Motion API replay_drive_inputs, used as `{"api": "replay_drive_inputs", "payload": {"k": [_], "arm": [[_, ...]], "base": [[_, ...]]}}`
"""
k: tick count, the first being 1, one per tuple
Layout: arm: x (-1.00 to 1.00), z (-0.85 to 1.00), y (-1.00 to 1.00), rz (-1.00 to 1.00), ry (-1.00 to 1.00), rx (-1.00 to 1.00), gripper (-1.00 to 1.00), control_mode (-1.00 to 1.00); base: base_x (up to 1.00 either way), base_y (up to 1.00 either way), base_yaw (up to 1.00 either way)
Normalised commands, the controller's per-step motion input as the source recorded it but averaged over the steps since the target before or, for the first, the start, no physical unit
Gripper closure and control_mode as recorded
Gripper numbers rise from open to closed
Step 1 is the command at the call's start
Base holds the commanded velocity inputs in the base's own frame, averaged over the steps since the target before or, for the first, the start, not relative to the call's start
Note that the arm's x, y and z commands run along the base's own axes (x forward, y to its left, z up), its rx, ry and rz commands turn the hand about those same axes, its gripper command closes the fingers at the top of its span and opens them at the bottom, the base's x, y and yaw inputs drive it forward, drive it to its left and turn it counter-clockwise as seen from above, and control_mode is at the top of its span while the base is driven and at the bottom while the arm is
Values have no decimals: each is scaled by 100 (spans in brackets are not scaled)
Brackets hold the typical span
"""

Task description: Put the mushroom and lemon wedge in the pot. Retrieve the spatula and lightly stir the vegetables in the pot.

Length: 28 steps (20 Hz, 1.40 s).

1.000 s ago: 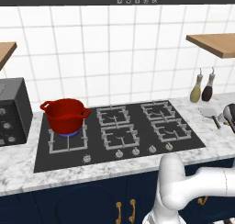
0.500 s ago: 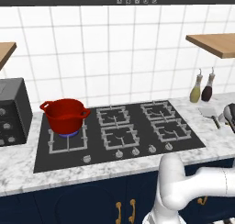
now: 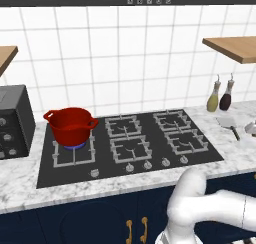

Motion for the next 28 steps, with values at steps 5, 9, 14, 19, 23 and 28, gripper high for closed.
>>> {"api": "replay_drive_inputs", "payload": {"k": [5,9,14,19,23,28], "arm": [[-60,59,100,6,0,0,100,-100],[-34,47,100,18,0,0,100,-100],[-33,21,99,20,0,1,100,-100],[-31,13,83,20,0,9,100,-100],[-13,29,100,19,0,7,100,-100],[0,61,96,20,4,0,100,-100]], "base": [[0,0,0],[0,0,0],[0,0,0],[0,0,0],[0,0,0],[0,0,0]]}}
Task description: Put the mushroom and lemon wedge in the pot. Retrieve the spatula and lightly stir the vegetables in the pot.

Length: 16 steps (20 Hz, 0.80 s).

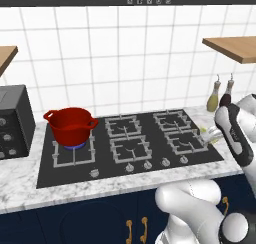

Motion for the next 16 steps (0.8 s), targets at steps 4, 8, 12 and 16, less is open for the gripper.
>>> {"api": "replay_drive_inputs", "payload": {"k": [4,8,12,16], "arm": [[0,59,100,21,15,0,100,-100],[6,38,100,20,2,0,100,-100],[27,27,100,18,3,0,100,-100],[45,19,100,10,15,-2,100,-100]], "base": [[0,0,0],[0,0,0],[0,0,0],[0,0,0]]}}
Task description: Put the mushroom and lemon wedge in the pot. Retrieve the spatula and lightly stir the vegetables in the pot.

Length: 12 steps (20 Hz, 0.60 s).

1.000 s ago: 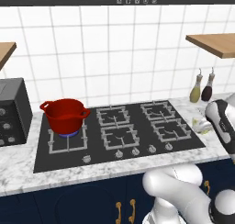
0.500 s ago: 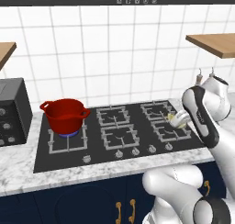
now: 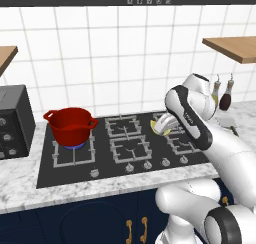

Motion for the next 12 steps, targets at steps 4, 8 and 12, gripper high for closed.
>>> {"api": "replay_drive_inputs", "payload": {"k": [4,8,12], "arm": [[41,27,100,1,20,-11,100,-100],[44,15,100,3,18,-5,100,-100],[51,1,100,1,7,0,100,-100]], "base": [[0,0,0],[0,0,0],[0,0,0]]}}
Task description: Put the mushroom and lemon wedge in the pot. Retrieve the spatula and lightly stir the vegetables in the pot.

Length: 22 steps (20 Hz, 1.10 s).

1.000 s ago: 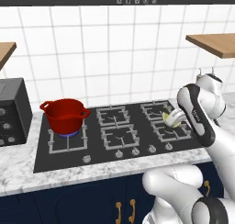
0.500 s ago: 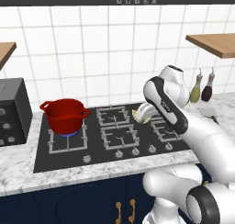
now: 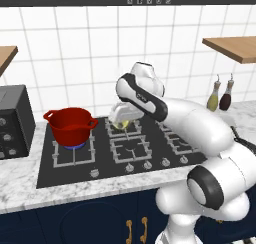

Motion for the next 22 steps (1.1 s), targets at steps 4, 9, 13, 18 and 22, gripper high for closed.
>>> {"api": "replay_drive_inputs", "payload": {"k": [4,9,13,18,22], "arm": [[54,0,100,0,0,-4,100,-100],[51,0,90,0,-1,-6,100,-100],[65,0,66,0,0,-3,100,-100],[66,-7,40,0,-1,-1,100,-100],[56,-30,43,0,0,-1,100,-100]], "base": [[0,0,0],[0,0,0],[0,0,0],[0,0,0],[0,0,0]]}}
